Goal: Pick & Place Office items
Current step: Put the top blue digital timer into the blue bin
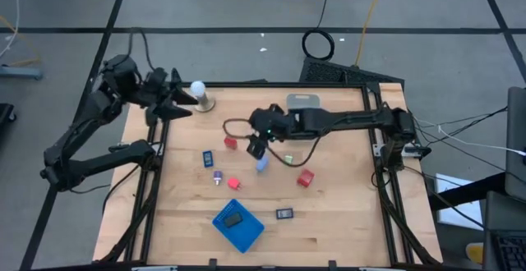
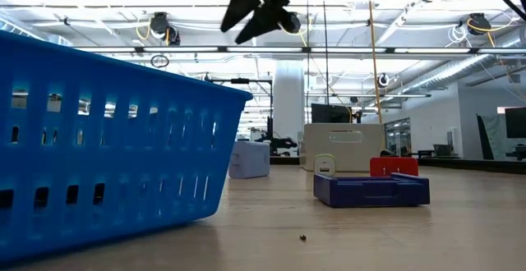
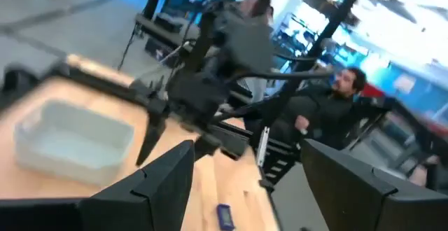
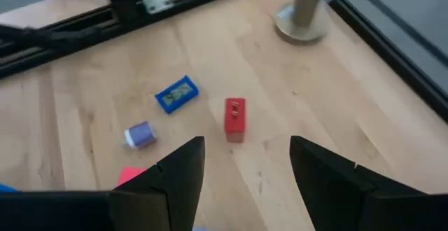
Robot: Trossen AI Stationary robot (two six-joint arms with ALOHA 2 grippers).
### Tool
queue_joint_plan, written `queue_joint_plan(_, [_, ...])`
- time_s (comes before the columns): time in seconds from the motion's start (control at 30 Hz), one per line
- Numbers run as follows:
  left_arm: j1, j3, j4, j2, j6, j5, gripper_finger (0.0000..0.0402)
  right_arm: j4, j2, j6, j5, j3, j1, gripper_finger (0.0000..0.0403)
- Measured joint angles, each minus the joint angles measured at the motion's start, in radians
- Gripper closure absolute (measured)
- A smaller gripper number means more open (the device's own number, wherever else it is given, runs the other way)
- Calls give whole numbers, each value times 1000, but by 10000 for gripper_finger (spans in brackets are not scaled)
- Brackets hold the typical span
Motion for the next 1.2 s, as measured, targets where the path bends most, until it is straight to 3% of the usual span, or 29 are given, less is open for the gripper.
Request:
queue_joint_plan(0.2, [0,236,-280,22,216,-89,135,-59,-4,94,1,-1,-30,200])
queue_joint_plan(0.4, [0,411,-649,61,353,-355,135,-57,-4,100,3,-1,-47,202])
queue_joint_plan(0.5, [-10,454,-766,69,386,-463,135,-57,-4,99,55,-1,-55,206])
queue_joint_plan(0.63, [-43,469,-845,77,306,-542,135,-57,-4,87,132,-1,-61,206])
queue_joint_plan(0.87, [-138,468,-887,79,170,-645,135,-58,-4,83,132,-1,-87,207])
queue_joint_plan(1.1, [-297,469,-823,86,-33,-779,135,-91,-13,28,131,-1,-109,206])
queue_joint_plan(1.2, [-392,483,-841,103,-78,-896,144,-101,-20,25,155,1,-116,206])
